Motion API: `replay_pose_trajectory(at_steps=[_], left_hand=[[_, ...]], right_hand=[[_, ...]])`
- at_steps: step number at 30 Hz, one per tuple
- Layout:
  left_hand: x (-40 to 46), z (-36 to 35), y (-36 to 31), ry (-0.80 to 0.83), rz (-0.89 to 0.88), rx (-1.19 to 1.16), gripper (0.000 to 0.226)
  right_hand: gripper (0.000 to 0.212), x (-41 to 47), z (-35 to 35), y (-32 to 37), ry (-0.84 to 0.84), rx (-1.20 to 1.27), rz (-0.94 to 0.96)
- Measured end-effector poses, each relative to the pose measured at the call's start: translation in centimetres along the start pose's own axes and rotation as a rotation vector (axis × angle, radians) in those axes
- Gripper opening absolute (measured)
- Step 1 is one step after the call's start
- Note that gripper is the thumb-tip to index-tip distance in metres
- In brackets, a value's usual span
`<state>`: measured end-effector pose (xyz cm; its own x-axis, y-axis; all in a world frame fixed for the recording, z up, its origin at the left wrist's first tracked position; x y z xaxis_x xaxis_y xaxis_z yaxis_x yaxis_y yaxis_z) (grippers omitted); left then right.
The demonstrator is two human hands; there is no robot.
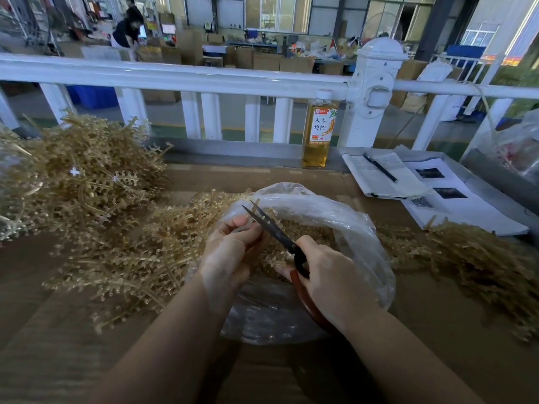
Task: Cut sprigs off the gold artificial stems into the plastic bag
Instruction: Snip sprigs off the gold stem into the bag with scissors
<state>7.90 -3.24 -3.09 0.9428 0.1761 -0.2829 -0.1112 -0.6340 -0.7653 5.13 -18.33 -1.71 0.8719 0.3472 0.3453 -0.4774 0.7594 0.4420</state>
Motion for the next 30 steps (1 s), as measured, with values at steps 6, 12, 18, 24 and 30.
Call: replay_pose_trajectory(at_steps=[6,12,18,24,30], left_hand=[[0.4,0.4,0.3,-0.012,0.056,-0.008,0.027],[0.5,0.4,0.4,-0.024,0.068,0.009,0.027],[0.6,0.4,0.0,-0.061,0.017,0.144,0.027],[0.3,0.4,-1.3,0.053,0.048,0.363,0.035],[-0.4,0.2,-2.4,0.406,0.099,0.442,0.091]], right_hand=[[0.031,0.1,-0.4,-0.2,0.028,-0.029,-0.017],[0.028,0.1,-0.3,-0.3,0.050,-0.052,-0.029],[0.037,0.1,0.2,-0.2,0.049,0.005,-0.063],[0.016,0.3,1.2,-0.1,-0.005,0.141,-0.112],[0.022,0.3,1.4,-0.6,-0.077,0.205,-0.157]])
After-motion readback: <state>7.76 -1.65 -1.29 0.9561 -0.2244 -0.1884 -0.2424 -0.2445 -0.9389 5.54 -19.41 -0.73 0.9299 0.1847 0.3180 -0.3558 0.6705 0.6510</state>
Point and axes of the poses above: each hand's wrist, its own x-axis towards the middle knuckle, its own z-axis out of the back of the hand, y = z × x, the point moved 4 cm from there along x, towards the middle knuckle, and after that the axes turned 7 degrees about x, right-handed, at the moved point
